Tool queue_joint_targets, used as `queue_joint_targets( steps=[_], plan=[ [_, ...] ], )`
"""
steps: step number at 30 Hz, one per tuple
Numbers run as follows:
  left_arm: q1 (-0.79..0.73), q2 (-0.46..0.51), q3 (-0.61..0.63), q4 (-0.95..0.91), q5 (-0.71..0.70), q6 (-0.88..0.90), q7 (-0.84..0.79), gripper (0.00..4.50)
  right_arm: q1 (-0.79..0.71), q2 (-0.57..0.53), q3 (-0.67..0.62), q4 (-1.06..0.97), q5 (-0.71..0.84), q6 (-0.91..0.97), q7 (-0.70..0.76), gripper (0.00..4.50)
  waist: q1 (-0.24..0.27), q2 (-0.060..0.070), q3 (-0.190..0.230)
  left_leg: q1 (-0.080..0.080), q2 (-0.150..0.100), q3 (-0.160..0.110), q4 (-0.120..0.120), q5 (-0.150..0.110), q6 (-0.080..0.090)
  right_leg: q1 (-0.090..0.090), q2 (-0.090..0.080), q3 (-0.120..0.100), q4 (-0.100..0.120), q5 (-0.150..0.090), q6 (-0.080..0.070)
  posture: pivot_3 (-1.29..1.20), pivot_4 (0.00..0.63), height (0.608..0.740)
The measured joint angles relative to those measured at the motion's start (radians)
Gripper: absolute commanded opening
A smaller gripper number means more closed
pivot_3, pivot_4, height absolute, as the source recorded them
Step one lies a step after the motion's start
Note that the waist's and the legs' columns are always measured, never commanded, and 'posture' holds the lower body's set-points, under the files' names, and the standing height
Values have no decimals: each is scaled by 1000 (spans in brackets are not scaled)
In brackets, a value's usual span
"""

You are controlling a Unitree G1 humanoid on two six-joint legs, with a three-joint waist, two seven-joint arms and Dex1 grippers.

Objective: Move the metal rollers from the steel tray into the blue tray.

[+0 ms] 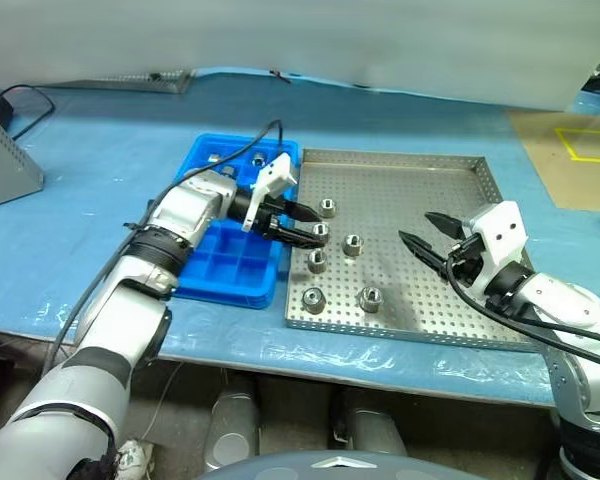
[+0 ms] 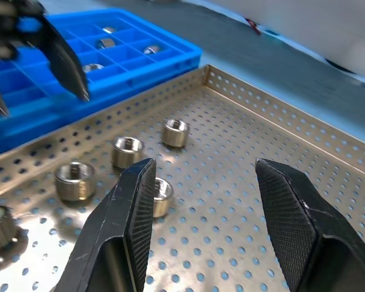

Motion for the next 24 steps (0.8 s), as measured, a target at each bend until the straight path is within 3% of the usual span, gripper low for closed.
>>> queue_joint_targets(
  steps=[6, 13, 24],
  plan=[
    [-77, -82, -37, 174, 119, -153, -82, 3356, 25, -15, 20, -38, 6, 23, -24, 2669, 0, 0, 0, -1, 0, 0, 0, -1, 2, 0, -1, -1, -1, 3, -6, -183, 150, 740],
    [-137, -144, -62, 376, 264, -363, -101, 3356, 64, -60, 51, -82, 15, 41, -14, 2669, -2, 0, 0, -2, 0, 0, 0, -2, 3, 1, -1, -2, -4, 0, 0, -211, 150, 740],
    [-173, -208, -64, 485, 397, -463, -46, 3356, 142, -40, 88, -87, -43, 7, -94, 2669, -7, -1, 0, -3, 0, 0, -1, -3, 5, 2, -1, -4, -9, 3, -5, -251, 150, 740]
  ],
)
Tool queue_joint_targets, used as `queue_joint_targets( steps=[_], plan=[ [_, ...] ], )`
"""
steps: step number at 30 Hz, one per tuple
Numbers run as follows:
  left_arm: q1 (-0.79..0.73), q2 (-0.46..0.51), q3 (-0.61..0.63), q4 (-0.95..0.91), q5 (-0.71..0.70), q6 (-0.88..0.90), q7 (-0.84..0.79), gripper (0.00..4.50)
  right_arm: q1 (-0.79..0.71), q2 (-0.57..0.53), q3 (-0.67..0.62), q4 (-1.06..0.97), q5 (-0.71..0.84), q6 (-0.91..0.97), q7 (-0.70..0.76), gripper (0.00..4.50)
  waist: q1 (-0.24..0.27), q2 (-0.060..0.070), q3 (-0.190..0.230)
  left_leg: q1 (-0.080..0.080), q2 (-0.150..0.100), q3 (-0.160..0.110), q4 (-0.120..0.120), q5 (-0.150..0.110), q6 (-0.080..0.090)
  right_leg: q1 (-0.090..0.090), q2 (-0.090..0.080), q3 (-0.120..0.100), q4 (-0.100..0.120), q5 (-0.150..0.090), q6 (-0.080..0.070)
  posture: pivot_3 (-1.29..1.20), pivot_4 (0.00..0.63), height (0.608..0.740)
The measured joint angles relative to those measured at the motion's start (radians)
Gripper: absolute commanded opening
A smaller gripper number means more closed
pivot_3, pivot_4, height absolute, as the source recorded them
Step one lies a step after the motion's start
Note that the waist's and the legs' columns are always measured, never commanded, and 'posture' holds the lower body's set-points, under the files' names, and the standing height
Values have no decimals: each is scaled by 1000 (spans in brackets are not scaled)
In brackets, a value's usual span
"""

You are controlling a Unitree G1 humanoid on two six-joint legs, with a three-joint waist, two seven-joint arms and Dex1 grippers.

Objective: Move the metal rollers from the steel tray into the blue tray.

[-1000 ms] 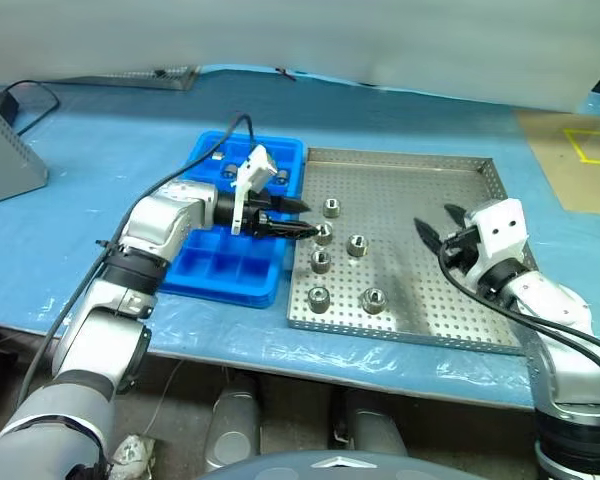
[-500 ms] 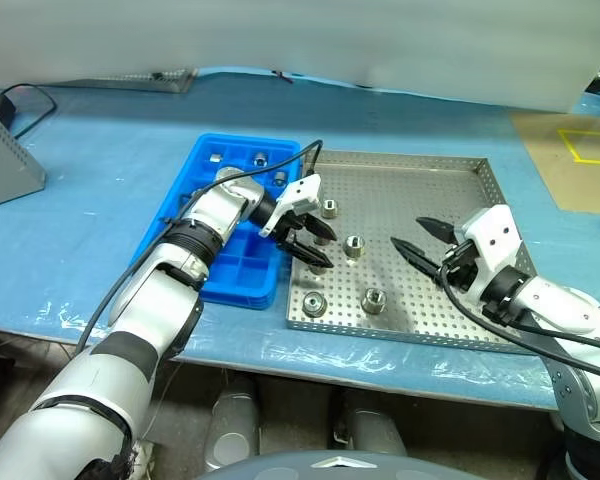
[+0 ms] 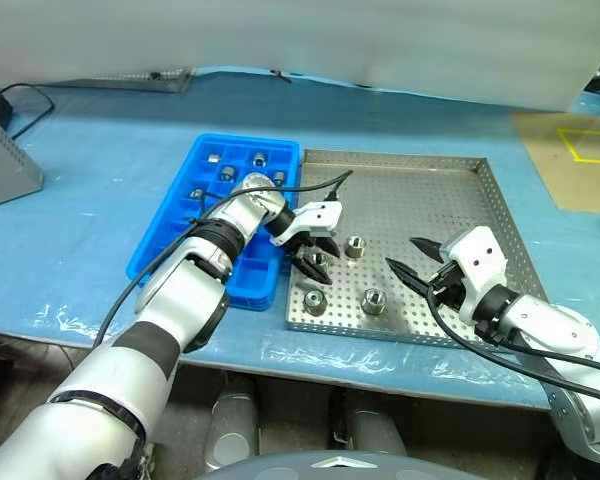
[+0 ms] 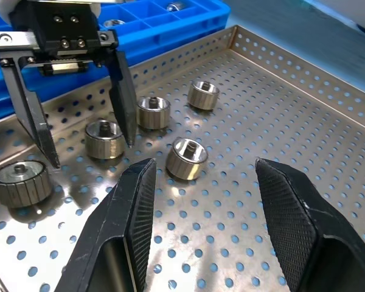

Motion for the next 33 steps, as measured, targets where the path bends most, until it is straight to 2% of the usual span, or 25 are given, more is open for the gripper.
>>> queue_joint_targets(
  steps=[18, 21, 24, 33],
  plan=[
    [-51, -17, -14, 76, 169, 20, 104, 3356, 73, 39, 53, 31, -124, -116, -53, 2669, -21, 0, 0, -2, 0, 0, 0, -2, 3, 1, -1, -2, -5, 1, 0, -278, 150, 740],
    [-46, -21, -14, 76, 180, 10, 105, 2800, 78, 47, 53, 31, -133, -118, -62, 2724, -22, 0, 0, -2, 0, 0, 0, -2, 3, 1, -1, -2, -5, 1, 0, -279, 150, 740],
    [-45, -21, -14, 76, 187, 7, 107, 1795, 84, 49, 53, 31, -141, -121, -67, 2724, -23, 0, 0, -2, 0, 0, 0, -2, 3, 1, -1, -2, -5, 1, 0, -277, 150, 740],
    [-39, -21, 1, 74, 182, 4, 75, 1731, 66, 52, 55, 34, -152, -125, -66, 2724, -24, 0, 0, -2, 0, 0, 0, -2, 3, 1, -1, -2, -5, 1, 0, -252, 150, 740]
  ],
)
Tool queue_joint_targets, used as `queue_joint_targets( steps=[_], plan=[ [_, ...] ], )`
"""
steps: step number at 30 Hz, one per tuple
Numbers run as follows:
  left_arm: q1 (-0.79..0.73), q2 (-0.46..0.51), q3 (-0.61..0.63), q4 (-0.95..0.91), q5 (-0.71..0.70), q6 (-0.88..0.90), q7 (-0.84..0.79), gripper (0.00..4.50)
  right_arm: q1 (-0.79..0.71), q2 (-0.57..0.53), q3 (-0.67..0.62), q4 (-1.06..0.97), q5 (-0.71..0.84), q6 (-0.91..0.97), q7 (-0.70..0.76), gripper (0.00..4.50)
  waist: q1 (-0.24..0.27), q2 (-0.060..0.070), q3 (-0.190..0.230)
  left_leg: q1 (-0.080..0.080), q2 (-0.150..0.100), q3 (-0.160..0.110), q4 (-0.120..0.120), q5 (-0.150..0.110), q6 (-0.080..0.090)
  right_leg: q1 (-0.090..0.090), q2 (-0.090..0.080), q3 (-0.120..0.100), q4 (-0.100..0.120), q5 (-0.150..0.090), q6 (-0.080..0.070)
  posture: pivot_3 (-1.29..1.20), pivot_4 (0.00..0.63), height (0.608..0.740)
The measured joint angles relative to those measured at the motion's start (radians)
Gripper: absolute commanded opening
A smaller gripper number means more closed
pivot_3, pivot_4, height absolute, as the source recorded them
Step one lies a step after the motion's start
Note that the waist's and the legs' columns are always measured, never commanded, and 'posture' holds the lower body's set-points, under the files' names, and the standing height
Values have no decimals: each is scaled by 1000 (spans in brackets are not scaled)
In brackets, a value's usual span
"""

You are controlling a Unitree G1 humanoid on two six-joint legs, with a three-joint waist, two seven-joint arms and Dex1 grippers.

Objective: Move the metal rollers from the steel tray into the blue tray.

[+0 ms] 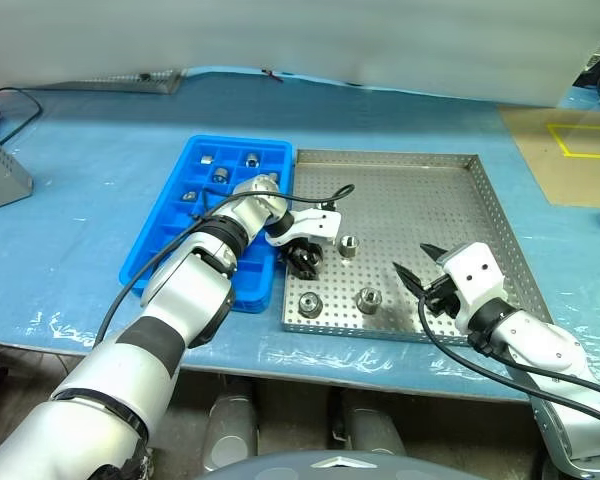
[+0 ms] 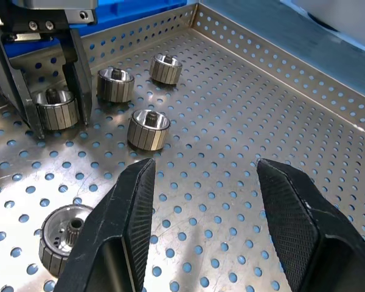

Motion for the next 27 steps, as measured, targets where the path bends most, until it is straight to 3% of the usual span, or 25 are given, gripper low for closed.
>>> queue_joint_targets(
  steps=[11, 19, 23, 27],
  plan=[
    [4, 62, 115, -64, -117, 26, -140, 1731, -35, -1, -1, 17, 14, 0, 32, 2724, 4, 0, 0, -1, -1, 0, 0, 0, 1, 0, -1, 0, 0, 1, -1, -216, 150, 740],
    [2, 111, 187, -235, -250, 137, -191, 1731, -72, -6, 0, 30, 19, 1, 53, 2724, 4, 0, 0, -1, -1, 0, 0, -1, 1, -1, -2, -1, 0, 1, -1, -154, 150, 740],
    [8, 194, 224, -331, -299, 209, -188, 1731, -116, -14, 2, 63, 29, 3, 85, 2724, 2, 0, 0, 0, 0, 1, -1, 0, 0, -1, -1, -1, 1, 1, -1, -79, 150, 740],
    [51, 319, 279, -366, -314, 255, -104, 1731, -296, -19, 50, 98, 75, 17, 148, 2724, 3, 1, 0, 1, 1, 0, -1, 1, -1, -1, -1, -1, 2, 2, -3, 5, 150, 740]
  ],
)
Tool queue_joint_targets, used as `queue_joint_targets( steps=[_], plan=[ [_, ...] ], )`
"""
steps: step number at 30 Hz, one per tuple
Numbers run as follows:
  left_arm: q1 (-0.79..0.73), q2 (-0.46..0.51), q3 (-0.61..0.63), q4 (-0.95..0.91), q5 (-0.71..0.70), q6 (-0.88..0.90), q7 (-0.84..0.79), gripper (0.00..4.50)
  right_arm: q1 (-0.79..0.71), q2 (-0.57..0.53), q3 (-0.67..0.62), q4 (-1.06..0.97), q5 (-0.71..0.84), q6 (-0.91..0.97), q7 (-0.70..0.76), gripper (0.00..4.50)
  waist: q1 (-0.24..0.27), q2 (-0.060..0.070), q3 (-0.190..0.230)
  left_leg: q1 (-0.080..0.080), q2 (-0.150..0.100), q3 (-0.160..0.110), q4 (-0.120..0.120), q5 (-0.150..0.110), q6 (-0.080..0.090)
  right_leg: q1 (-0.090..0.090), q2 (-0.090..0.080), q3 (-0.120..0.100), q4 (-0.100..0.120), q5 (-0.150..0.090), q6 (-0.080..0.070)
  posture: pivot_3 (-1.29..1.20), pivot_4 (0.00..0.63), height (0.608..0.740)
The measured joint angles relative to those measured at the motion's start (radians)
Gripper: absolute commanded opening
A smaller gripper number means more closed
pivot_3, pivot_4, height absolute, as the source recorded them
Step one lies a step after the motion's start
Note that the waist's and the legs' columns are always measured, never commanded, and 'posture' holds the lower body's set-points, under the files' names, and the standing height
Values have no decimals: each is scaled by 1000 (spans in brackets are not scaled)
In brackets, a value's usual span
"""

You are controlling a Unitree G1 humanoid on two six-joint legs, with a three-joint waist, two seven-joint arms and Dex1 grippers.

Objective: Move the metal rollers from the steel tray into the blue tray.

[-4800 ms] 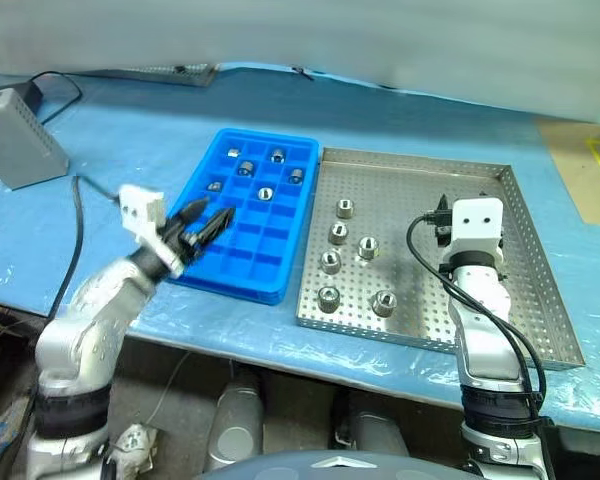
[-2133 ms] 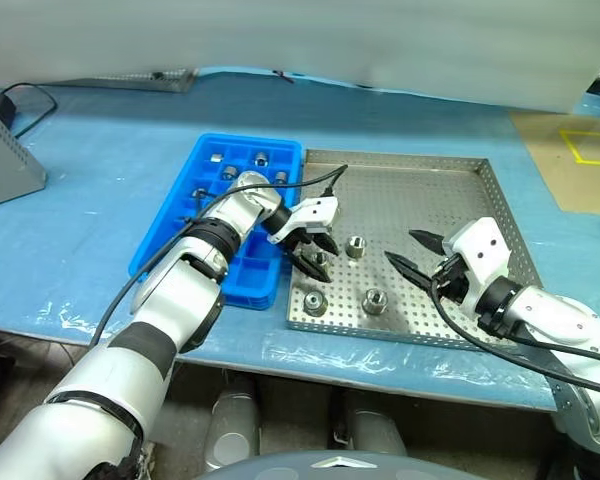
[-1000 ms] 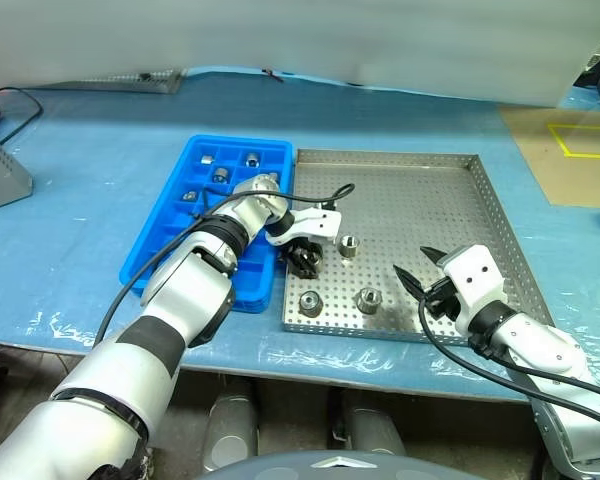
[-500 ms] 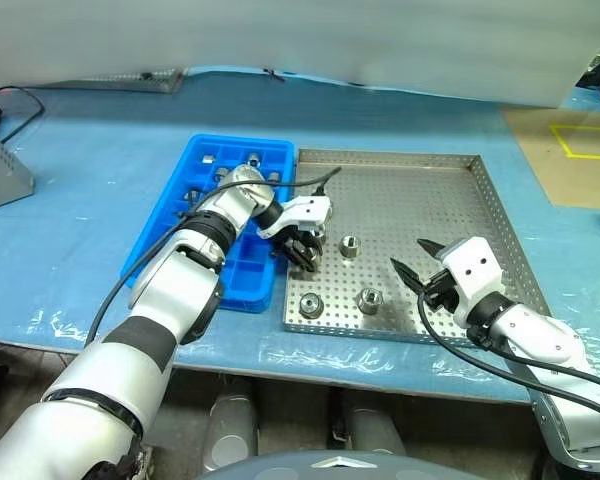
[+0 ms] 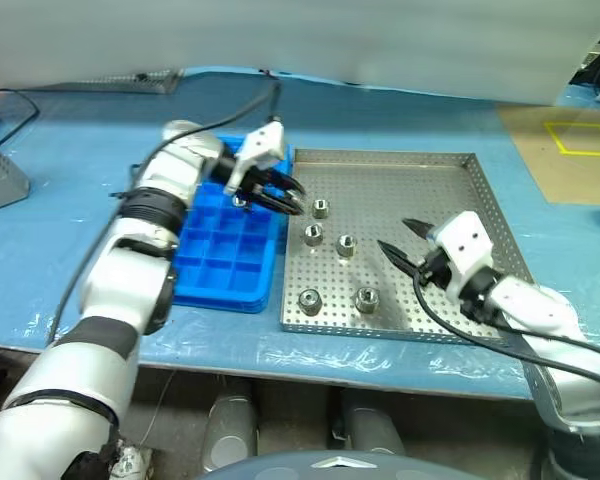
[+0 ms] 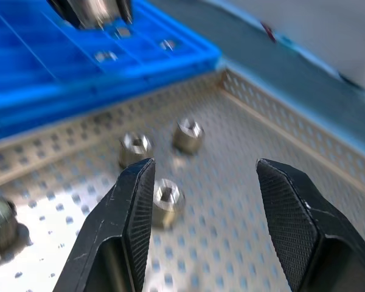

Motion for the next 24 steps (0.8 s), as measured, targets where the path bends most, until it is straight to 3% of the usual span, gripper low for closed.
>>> queue_joint_targets(
  steps=[4, 12, 24],
  plan=[
    [73, 72, 41, -14, -8, 18, 94, 1731, -155, 0, 89, 69, 26, -1, 80, 2724, 24, 0, 0, -3, 0, 0, 0, 0, 0, -1, -1, -1, 0, 0, 0, 121, 150, 740],
    [245, 145, 92, -140, -23, 120, 253, 1731, -318, 12, 205, 235, 22, -53, 189, 2724, 74, 0, 0, -8, 0, -1, 1, 0, 0, -4, -3, -3, 1, 0, -1, 256, 150, 740],
    [464, 169, 121, -424, -38, 296, 503, 1731, -345, 38, 239, 331, -3, -123, 241, 2724, 114, 0, 0, -8, 1, -2, 2, 1, -2, -6, -3, -4, 5, 0, -1, 292, 150, 740]
  ],
)
